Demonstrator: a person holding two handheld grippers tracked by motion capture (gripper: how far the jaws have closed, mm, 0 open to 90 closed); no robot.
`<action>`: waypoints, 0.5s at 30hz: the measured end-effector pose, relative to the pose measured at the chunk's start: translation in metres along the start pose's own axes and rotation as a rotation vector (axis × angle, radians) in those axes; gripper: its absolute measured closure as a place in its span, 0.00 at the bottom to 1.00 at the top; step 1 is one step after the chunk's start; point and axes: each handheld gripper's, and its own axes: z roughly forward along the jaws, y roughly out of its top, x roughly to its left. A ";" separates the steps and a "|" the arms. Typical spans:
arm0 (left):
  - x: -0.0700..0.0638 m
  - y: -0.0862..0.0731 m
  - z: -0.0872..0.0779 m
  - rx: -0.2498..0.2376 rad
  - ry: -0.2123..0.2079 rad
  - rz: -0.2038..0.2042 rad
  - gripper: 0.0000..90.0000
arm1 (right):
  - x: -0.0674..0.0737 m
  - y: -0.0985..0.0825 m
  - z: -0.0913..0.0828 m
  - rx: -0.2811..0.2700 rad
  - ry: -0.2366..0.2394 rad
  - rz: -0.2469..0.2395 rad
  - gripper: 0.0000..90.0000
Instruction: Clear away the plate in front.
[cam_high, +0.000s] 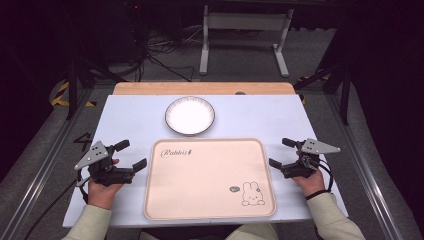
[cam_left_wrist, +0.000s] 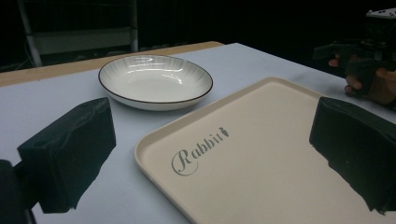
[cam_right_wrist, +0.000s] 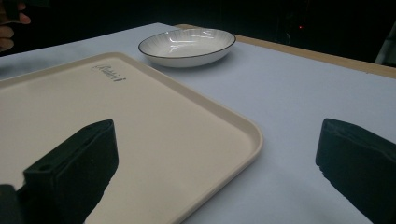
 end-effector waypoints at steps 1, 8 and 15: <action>-0.001 0.002 0.000 -0.004 -0.001 0.009 0.01 | 0.000 0.000 0.000 0.002 -0.001 0.000 0.00; -0.005 0.010 -0.001 0.023 0.029 0.024 0.01 | -0.001 -0.001 0.002 0.019 0.002 0.013 0.00; -0.003 0.019 -0.004 -0.016 0.023 0.016 0.00 | -0.002 -0.002 0.005 0.041 -0.002 0.015 0.00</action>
